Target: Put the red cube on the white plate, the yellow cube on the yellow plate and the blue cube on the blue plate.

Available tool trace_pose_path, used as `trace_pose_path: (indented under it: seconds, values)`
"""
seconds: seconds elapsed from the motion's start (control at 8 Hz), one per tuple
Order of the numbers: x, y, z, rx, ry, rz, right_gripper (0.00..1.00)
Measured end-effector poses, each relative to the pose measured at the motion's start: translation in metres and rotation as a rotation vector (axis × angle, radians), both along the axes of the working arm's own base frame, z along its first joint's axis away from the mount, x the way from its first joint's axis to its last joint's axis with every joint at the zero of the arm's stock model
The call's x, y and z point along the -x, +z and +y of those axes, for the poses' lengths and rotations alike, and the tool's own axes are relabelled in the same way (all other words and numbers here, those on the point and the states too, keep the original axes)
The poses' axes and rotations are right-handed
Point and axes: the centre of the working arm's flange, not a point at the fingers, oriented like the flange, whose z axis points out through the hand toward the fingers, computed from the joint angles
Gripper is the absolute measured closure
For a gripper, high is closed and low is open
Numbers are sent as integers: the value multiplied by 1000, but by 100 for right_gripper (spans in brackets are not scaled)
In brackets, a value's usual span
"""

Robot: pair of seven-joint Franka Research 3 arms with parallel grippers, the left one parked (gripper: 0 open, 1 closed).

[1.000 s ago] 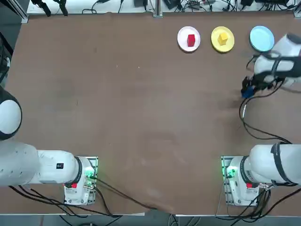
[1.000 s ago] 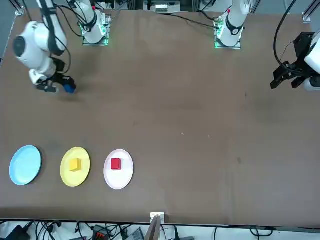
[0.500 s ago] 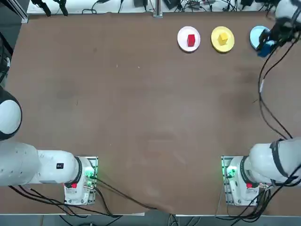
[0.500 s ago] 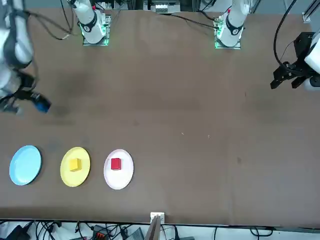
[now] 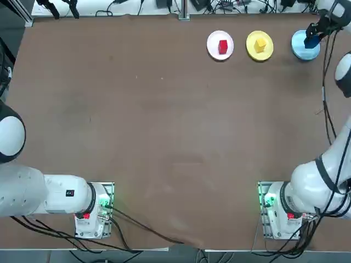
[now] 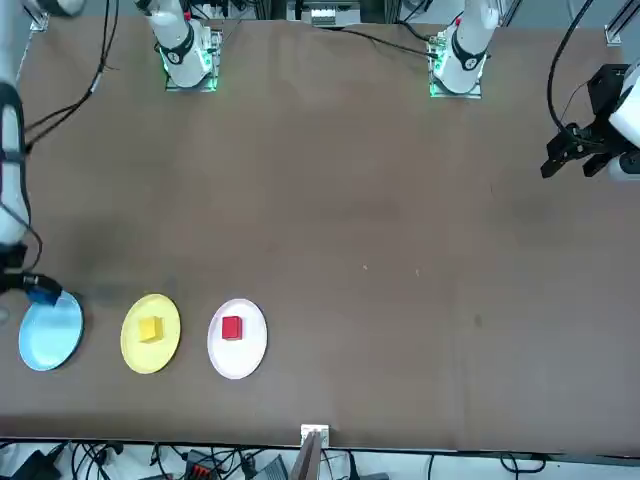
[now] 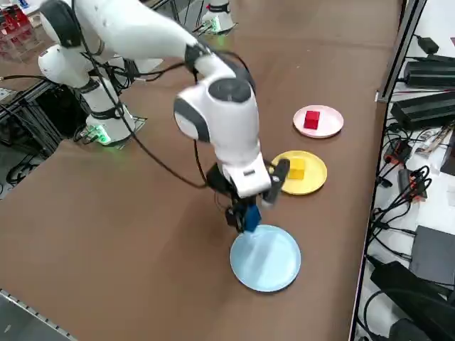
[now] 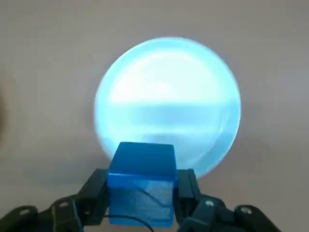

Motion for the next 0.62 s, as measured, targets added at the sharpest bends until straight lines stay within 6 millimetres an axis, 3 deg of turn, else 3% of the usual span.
trace_pose_path:
  seconds: [0.25, 0.62]
  values:
    - [-7, -34, -13, 21, 20, -28, 30]
    - [-4, -51, -20, 22, 13, -25, 30]
